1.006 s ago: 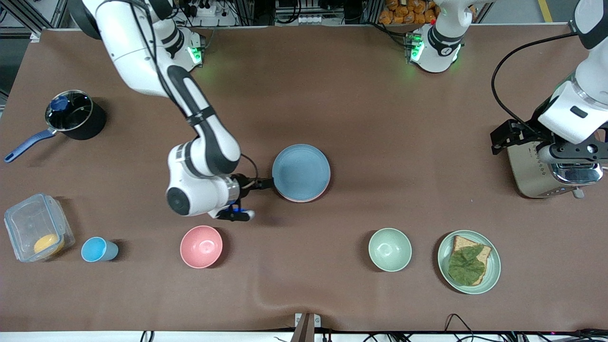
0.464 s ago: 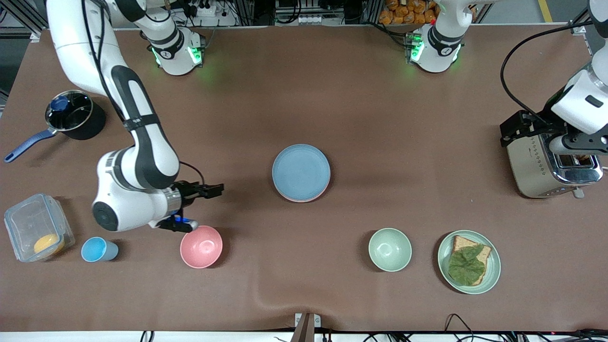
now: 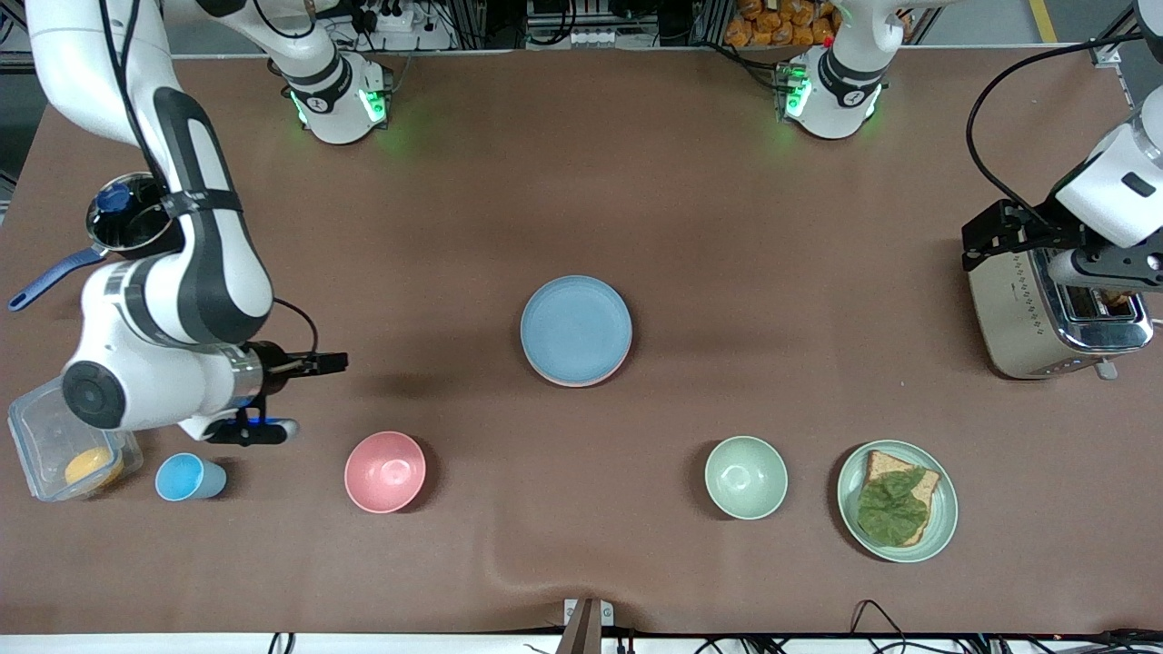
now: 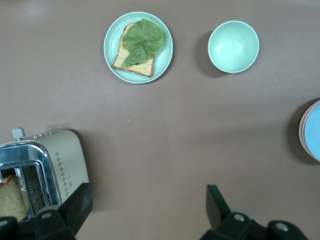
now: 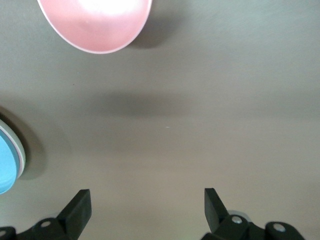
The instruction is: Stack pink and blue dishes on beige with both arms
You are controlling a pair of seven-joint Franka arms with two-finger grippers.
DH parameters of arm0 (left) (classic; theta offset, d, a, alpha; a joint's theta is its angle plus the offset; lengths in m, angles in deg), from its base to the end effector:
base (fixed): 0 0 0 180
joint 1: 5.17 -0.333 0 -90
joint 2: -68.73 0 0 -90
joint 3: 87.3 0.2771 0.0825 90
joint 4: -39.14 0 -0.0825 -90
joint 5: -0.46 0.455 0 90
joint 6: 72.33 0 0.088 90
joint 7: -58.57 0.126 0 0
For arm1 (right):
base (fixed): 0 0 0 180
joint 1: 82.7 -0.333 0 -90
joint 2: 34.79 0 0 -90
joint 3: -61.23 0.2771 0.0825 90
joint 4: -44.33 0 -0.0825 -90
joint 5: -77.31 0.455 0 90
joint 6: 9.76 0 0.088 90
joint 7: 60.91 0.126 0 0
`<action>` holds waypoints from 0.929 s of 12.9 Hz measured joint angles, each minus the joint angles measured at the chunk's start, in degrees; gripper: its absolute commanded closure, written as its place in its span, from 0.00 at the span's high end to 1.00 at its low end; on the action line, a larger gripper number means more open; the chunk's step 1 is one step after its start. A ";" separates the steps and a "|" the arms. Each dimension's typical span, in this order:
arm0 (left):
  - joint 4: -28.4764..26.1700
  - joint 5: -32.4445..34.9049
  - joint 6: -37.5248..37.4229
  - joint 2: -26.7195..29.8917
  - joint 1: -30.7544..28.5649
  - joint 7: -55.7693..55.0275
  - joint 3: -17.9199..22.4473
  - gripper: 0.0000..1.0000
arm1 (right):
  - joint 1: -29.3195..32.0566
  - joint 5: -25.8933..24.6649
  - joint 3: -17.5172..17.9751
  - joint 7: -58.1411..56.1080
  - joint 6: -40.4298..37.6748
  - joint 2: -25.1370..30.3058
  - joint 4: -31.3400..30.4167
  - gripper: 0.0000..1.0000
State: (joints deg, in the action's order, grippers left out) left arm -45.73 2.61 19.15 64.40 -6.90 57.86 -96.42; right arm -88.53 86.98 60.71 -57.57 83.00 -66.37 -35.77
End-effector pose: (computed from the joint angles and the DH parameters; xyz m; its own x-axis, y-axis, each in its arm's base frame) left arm 0.6453 -0.0759 0.5702 0.9924 -0.1163 0.0410 -0.1153 -0.9930 -0.0250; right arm 0.7067 0.0869 0.2882 0.9426 0.0215 -0.3331 -0.0241 -0.9909 -0.1322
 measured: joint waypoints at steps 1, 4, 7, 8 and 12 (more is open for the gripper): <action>0.01 0.00 -0.06 0.13 0.10 -0.78 0.00 1.00 | 0.31 -0.49 -0.11 0.00 -0.11 2.34 -0.94 1.00; -0.49 0.00 -1.18 1.31 0.31 -1.58 -0.01 1.00 | 2.51 -2.08 -0.30 -0.10 -0.69 12.65 -6.27 1.00; -1.79 -0.01 -1.69 3.05 0.26 -1.58 0.01 1.00 | 4.32 -7.99 -0.35 -0.30 -0.85 22.79 -10.50 1.00; -2.24 -0.01 -1.69 3.48 0.26 -1.58 0.04 1.00 | 4.82 -8.79 -0.36 -0.29 -0.87 25.20 -11.12 1.00; -2.96 -0.01 -1.69 4.37 0.26 -1.57 0.36 1.00 | 6.63 -9.48 -1.37 -0.30 -2.91 30.73 -11.67 1.00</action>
State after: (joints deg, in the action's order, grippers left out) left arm -48.69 2.61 17.46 68.77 -6.63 56.29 -96.06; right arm -81.90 77.51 59.34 -57.87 80.09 -35.64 -47.44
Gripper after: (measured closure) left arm 0.000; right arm 0.000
